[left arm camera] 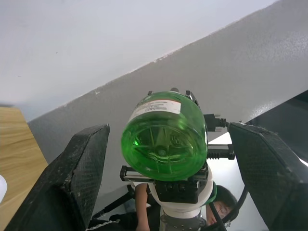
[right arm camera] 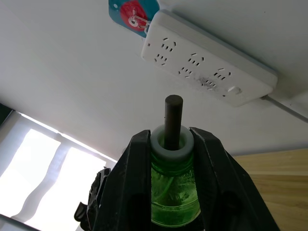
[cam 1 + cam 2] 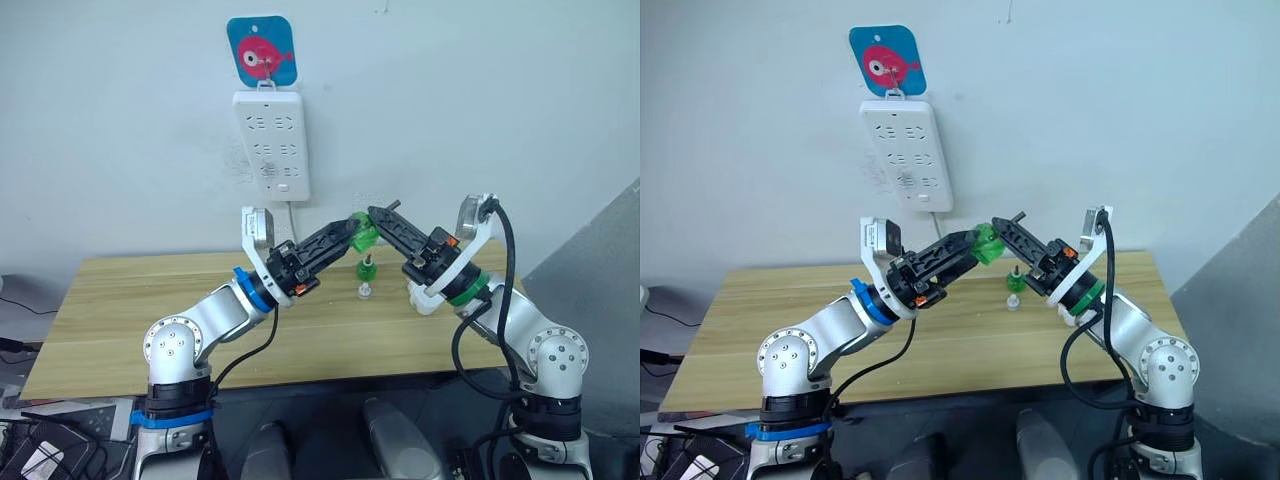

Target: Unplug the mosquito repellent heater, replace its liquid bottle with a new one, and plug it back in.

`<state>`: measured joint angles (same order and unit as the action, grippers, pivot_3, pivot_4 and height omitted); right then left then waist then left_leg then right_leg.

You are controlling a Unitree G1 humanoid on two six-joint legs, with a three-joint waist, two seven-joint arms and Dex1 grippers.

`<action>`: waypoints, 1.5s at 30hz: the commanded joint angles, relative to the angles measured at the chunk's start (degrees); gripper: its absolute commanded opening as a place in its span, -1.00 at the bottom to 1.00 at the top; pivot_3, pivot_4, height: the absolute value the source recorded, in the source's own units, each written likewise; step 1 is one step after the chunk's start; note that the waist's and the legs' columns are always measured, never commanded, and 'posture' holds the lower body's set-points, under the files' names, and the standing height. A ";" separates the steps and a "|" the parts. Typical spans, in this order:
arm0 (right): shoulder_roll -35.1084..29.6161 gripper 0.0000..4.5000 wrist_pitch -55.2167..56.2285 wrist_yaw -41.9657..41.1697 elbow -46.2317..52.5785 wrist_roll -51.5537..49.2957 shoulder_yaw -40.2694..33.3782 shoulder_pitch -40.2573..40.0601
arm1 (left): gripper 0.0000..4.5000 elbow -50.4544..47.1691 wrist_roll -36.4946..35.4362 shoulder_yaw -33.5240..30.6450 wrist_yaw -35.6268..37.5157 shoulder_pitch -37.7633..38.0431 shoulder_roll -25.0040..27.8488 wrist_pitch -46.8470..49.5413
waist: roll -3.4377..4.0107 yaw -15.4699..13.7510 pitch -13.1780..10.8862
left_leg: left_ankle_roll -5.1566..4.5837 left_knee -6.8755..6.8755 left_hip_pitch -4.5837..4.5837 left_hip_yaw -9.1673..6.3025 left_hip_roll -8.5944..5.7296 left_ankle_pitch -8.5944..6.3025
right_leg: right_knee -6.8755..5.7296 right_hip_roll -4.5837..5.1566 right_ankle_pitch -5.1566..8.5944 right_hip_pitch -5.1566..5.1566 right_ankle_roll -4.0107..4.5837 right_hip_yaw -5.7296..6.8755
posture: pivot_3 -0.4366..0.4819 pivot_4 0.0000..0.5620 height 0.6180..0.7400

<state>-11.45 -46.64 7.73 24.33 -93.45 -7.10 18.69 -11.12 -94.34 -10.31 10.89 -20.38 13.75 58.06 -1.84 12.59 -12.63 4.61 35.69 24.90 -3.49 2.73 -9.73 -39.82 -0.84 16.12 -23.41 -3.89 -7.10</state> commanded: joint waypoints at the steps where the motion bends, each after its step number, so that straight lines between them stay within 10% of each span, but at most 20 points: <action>1: -0.55 -0.64 1.24 -0.12 2.05 -1.97 0.74 -0.09 | 0.62 -0.65 0.29 0.94 2.20 -1.16 0.83 -0.32 | 0.00 0.00 0.00 | 0.00 0.00 0.00 0.00 0.00 0.00 | 0.00 0.00 0.00 0.00 0.00 0.00 | -0.55 -0.48 0.88; 5: -1.13 -0.64 1.57 -0.16 2.74 -2.99 1.63 -0.20 | 0.08 -0.36 1.21 1.53 2.73 -1.18 0.35 -1.37 | 0.01 0.01 0.01 | 0.00 -0.01 0.00 0.01 0.00 0.00 | 0.04 0.00 0.00 0.00 0.00 -0.01 | -0.56 -0.48 0.88; 14: -4.08 -0.64 1.72 -0.86 3.76 -7.54 3.54 -1.85 | 0.04 -1.19 1.30 1.93 3.95 0.55 0.42 -1.90 | 0.00 -0.01 0.04 | 0.00 -0.04 0.01 0.05 0.00 0.00 | 0.13 0.00 0.00 0.00 0.00 -0.05 | -0.55 -0.47 0.88; 24: -22.95 0.93 -2.96 -13.63 -3.85 8.14 -0.21 -2.67 | 0.02 -3.26 8.22 3.01 9.84 2.75 5.10 -1.59 | 0.00 -0.38 0.03 | 0.00 -0.13 0.02 0.17 -0.01 0.00 | 0.46 0.01 0.01 0.06 0.01 -0.17 | -0.55 -0.40 0.88; 29: -38.44 1.00 0.73 -26.15 -4.92 36.72 10.10 -2.29 | 0.02 -7.61 33.14 11.02 23.49 5.52 15.05 -12.55 | 0.01 -0.48 0.03 | 0.00 -0.40 -0.06 0.31 -0.02 0.00 | 0.76 0.02 0.00 0.06 0.02 -0.29 | -0.53 -0.37 0.88; 34: -40.48 1.00 -3.70 -25.96 -8.67 50.49 17.50 2.56 | 0.02 -2.76 60.84 20.73 35.80 8.53 20.42 -39.07 | 0.00 -0.52 0.02 | 0.00 -0.69 -0.13 0.51 -0.01 0.00 | 0.88 0.06 0.03 -0.01 0.07 -0.44 | -0.53 -0.33 0.88; 45: -36.50 1.00 -8.55 -37.50 -25.03 70.54 31.66 16.73 | 0.02 17.19 85.23 25.64 44.24 10.13 17.27 -86.65 | 0.01 -1.40 -0.03 | -0.03 -0.75 -0.07 0.72 -0.01 -0.02 | 0.90 0.12 0.02 -0.16 0.05 -0.62 | -0.51 -0.26 0.88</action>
<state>-48.15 -54.66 -27.62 0.22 -25.10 23.98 34.20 5.24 -9.85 15.86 54.80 -9.74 31.81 -23.13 -1.84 11.19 -12.66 4.57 34.95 24.83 -2.77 2.72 -9.76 -38.93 -0.71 16.13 -23.56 -3.85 -7.72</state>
